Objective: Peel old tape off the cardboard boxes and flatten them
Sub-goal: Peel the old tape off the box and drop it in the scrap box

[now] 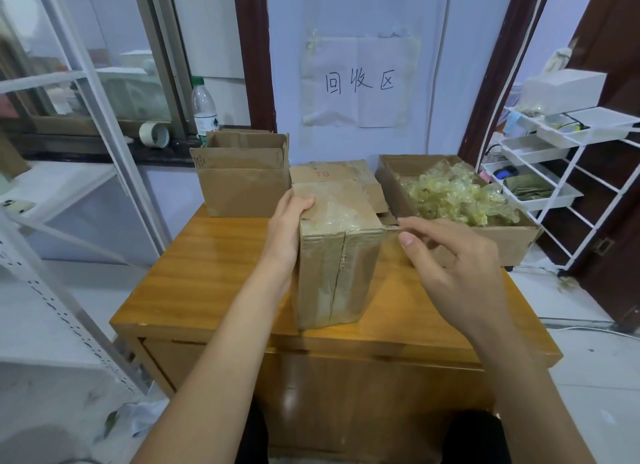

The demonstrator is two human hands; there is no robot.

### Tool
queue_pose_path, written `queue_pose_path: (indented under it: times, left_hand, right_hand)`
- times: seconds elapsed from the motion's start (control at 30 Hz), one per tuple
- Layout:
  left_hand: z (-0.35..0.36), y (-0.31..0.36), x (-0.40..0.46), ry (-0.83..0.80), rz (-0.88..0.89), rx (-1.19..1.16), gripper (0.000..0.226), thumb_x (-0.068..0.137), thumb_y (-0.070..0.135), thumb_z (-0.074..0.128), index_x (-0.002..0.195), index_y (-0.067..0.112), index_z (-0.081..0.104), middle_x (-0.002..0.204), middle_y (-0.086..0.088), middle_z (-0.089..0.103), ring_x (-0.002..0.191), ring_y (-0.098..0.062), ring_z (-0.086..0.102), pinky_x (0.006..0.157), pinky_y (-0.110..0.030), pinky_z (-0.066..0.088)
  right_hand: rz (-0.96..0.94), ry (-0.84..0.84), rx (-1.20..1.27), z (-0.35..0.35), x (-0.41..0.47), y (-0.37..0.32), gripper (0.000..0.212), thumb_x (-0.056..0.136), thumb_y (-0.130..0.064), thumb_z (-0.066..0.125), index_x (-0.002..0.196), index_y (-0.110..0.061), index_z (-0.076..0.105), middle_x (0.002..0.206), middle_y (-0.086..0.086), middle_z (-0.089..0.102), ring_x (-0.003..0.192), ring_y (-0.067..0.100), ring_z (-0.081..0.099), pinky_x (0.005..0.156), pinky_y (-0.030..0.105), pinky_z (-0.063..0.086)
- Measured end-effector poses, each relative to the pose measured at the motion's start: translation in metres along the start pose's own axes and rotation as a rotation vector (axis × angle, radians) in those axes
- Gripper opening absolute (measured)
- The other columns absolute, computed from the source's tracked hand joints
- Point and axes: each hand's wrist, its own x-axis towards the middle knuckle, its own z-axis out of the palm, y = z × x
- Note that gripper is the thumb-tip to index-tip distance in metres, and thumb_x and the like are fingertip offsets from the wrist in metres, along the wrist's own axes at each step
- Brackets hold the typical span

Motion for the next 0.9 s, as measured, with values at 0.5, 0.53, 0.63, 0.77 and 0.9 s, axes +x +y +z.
queue_pose_path:
  times: [0.5, 0.53, 0.63, 0.77, 0.9]
  left_hand:
    - [-0.033, 0.002, -0.007, -0.074, 0.143, 0.129, 0.07, 0.088, 0.069, 0.064, 0.151, 0.042, 0.05, 0.148, 0.021, 0.057, 0.138, 0.001, 0.05, 0.121, -0.044, 0.038]
    - [-0.037, 0.001, -0.012, -0.048, 0.24, 0.168, 0.058, 0.095, 0.056, 0.064, 0.149, 0.04, 0.053, 0.148, 0.021, 0.056, 0.138, 0.006, 0.048, 0.121, -0.039, 0.038]
    - [-0.05, 0.0, -0.024, -0.118, 0.449, 0.371, 0.039, 0.098, 0.034, 0.062, 0.137, 0.035, 0.066, 0.157, 0.018, 0.047, 0.146, 0.002, 0.038, 0.119, -0.036, 0.037]
    - [-0.065, 0.013, -0.024, -0.244, 0.527, 0.568, 0.031, 0.098, 0.03, 0.062, 0.126, 0.031, 0.075, 0.155, 0.015, 0.049, 0.147, -0.005, 0.039, 0.118, -0.036, 0.035]
    - [-0.068, 0.032, -0.026, -0.368, 0.523, 0.614, 0.026, 0.097, 0.028, 0.065, 0.118, 0.027, 0.079, 0.146, 0.012, 0.059, 0.142, -0.007, 0.048, 0.116, -0.039, 0.039]
  right_hand:
    - [-0.017, -0.367, -0.017, 0.033, 0.048, -0.038, 0.036, 0.081, -0.059, 0.077, 0.109, -0.035, 0.078, 0.116, -0.027, 0.069, 0.116, -0.001, 0.058, 0.1, 0.042, 0.052]
    - [-0.009, -0.345, 0.022, 0.035, 0.048, -0.037, 0.03, 0.08, -0.055, 0.08, 0.102, -0.035, 0.079, 0.109, -0.027, 0.071, 0.112, -0.001, 0.061, 0.097, 0.042, 0.054]
    - [-0.008, -0.273, 0.107, 0.038, 0.047, -0.037, 0.016, 0.075, -0.045, 0.088, 0.082, -0.035, 0.078, 0.094, -0.025, 0.074, 0.1, 0.001, 0.067, 0.09, 0.042, 0.056]
    - [0.068, -0.29, 0.149, 0.037, 0.048, -0.039, 0.017, 0.071, -0.043, 0.092, 0.075, -0.037, 0.077, 0.086, -0.02, 0.075, 0.089, 0.007, 0.069, 0.085, 0.048, 0.055]
    - [0.102, -0.319, 0.08, 0.032, 0.052, -0.048, 0.018, 0.07, -0.05, 0.09, 0.073, -0.04, 0.076, 0.072, -0.009, 0.072, 0.073, 0.012, 0.065, 0.073, 0.044, 0.055]
